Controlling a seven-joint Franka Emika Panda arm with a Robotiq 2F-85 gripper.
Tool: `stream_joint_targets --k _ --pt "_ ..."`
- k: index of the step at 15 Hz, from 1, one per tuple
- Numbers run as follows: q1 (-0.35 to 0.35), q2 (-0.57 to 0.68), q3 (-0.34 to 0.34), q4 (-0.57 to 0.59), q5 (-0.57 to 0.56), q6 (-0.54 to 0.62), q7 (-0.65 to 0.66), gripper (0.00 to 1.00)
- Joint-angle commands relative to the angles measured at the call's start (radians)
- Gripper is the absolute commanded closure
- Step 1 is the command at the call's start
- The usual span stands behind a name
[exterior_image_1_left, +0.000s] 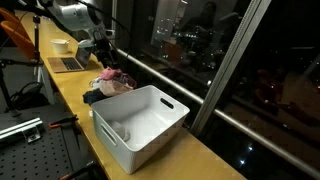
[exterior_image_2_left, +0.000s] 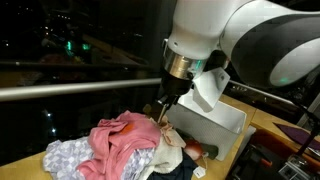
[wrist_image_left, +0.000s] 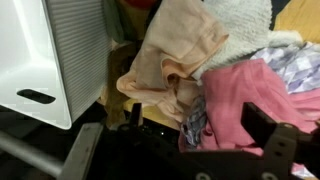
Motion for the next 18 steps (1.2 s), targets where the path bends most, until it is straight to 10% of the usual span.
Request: stream_joint_targets --k 1,18 --pt "0.025 0.075 -0.012 0.104 -0.027 0.004 -0.015 0.0" --pt "0.05 0.392 -0.045 0.332 0.177 0.162 -0.086 0.0"
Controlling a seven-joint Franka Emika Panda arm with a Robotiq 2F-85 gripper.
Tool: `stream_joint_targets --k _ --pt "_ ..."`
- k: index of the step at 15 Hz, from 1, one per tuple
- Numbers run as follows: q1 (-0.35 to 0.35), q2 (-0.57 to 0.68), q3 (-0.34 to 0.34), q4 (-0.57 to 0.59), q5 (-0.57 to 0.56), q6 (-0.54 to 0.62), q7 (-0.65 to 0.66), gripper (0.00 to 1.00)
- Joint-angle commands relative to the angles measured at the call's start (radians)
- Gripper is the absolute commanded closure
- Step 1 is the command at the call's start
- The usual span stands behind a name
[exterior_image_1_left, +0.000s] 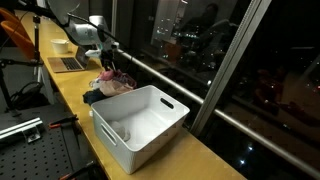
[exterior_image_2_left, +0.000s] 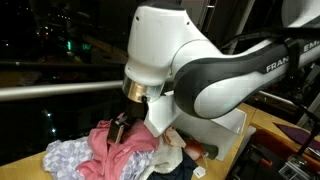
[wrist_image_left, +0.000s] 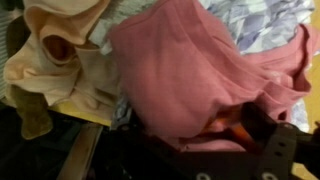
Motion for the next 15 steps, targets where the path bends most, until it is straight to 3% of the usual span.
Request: stream_joint_targets --k 1,8,9,10,12,15 --pt "0.01 0.088 -0.036 0.024 0.092 0.07 -0.054 0.0" --pt "-0.024 0.208 -0.065 -0.03 0.257 0.187 -0.137 0.0" --pt "-0.024 0.209 -0.069 -0.036 0.275 0.201 -0.148 0.03" --pt "-0.024 0.207 -0.072 -0.04 0.291 0.214 -0.158 0.26" --pt "-0.021 0.192 -0.08 -0.057 0.315 0.224 -0.168 0.3" --pt "-0.016 0.156 -0.091 -0.091 0.331 0.237 -0.173 0.52"
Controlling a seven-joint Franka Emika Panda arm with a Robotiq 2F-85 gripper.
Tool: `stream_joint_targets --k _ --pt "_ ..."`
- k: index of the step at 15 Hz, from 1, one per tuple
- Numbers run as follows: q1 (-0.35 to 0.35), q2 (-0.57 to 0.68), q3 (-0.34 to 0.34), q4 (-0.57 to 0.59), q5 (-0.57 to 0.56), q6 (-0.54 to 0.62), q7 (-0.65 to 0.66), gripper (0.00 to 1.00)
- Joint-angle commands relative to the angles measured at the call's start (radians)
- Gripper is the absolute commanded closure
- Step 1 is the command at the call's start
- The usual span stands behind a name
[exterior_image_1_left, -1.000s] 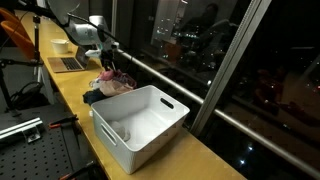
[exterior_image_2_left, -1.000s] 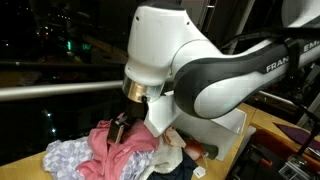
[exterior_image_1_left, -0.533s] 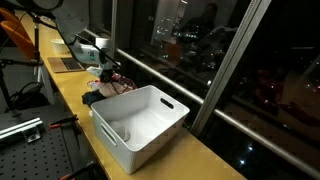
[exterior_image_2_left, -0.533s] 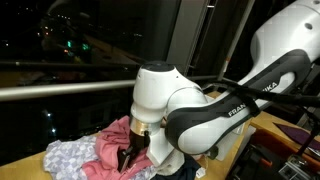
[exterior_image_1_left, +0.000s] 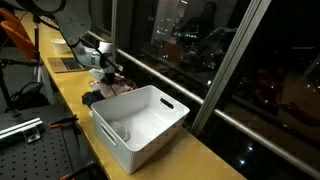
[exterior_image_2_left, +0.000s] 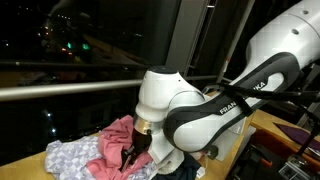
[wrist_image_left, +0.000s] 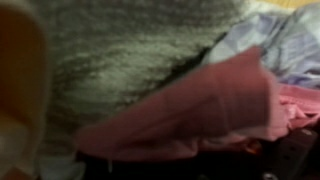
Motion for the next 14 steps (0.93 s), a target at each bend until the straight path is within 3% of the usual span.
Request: stream_joint_targets --k 1,6,14 --pt "0.007 -0.029 -0.025 -0.077 0.044 0.058 -0.027 0.59" --pt "0.041 -0.191 -0.077 -0.225 0.013 0.066 0.007 0.97" --pt "0.059 -0.554 -0.149 -0.545 -0.082 0.063 0.082 1.0"
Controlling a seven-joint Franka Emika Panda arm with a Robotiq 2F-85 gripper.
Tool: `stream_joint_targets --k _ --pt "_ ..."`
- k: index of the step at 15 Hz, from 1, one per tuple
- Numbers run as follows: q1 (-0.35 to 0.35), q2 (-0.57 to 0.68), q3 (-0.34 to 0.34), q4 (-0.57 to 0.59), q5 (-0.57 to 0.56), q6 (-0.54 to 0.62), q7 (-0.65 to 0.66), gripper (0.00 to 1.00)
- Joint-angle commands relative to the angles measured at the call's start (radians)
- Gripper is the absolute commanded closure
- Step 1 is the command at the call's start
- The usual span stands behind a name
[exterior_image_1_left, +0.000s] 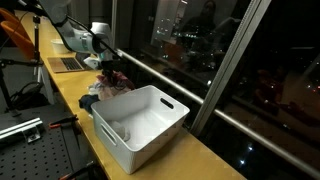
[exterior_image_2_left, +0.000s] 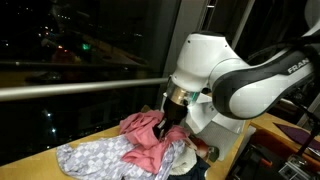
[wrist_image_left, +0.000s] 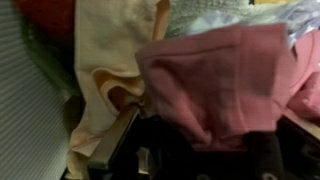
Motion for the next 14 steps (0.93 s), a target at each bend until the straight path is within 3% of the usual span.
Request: stream_joint_targets --k 1,7,14 --pt "0.004 -0.209 -0.031 -0.183 -0.081 0.001 0.06 1.0" --pt "-0.084 -0.47 0.02 -0.289 -0.229 -0.125 0.137 1.0" --pt "-0.296 -0.741 0.126 -0.319 -0.24 -0.318 0.089 1.0"
